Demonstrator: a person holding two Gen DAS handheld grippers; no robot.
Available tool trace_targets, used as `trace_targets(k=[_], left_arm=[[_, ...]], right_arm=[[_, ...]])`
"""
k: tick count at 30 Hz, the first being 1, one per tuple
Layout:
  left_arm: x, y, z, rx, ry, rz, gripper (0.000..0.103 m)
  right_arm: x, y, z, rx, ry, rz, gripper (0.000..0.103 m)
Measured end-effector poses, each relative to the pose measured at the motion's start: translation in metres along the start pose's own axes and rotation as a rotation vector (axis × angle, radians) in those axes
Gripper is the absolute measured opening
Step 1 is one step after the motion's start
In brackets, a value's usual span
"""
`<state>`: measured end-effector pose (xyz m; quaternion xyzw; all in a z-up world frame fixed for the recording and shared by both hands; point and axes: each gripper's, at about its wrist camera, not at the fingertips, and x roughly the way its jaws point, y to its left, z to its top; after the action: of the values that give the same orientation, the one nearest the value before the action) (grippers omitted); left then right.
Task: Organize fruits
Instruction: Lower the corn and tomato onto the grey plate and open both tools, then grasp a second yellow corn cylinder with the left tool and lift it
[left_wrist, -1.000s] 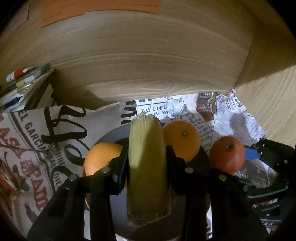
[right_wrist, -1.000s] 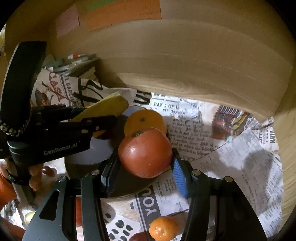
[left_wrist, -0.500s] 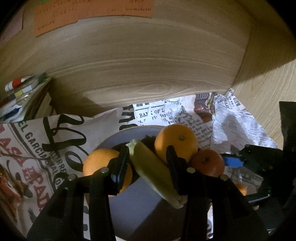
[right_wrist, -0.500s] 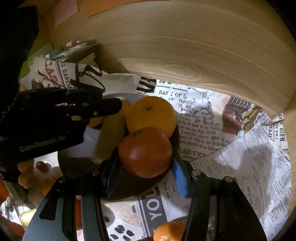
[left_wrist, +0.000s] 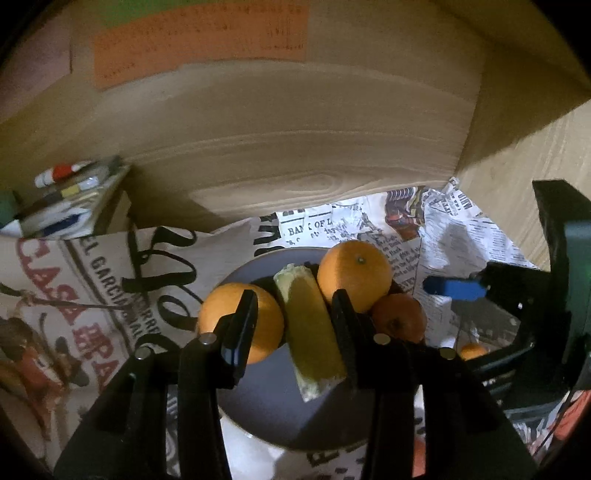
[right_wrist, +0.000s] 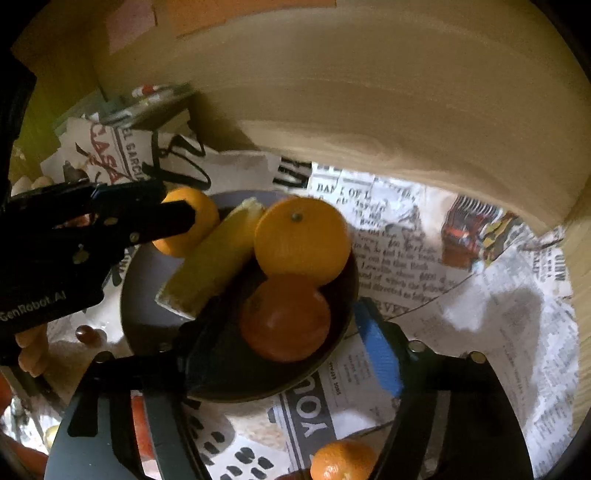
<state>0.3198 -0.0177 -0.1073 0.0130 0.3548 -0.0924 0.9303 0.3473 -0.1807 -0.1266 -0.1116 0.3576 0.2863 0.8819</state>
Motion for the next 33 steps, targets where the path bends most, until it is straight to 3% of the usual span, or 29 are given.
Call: trace_targets(k=[4,14,19,33], left_arm=[[-0.021,0.003,-0.006,0.007,-0.036,0.008,0.051],[-0.07,-0.001,-0.032,0.038,-0.082,0.01,0.056],[-0.091,-0.006,-0.053,0.042,-0.1,0.004,0.065],[-0.096,-0.032,-0.12,0.083,0.019,-0.051,0.065]], right_arm=[[-0.02,0.006,-0.002,-0.013,-0.041,-0.026,0.07],[-0.072,0.021,-0.015,-0.003,-0.134,-0.054,0.072],[-0.092,0.036,-0.028,-0.015,-0.163,-0.068,0.072],[-0.115,0.054,-0.072,0.003,-0.189,-0.067,0.076]])
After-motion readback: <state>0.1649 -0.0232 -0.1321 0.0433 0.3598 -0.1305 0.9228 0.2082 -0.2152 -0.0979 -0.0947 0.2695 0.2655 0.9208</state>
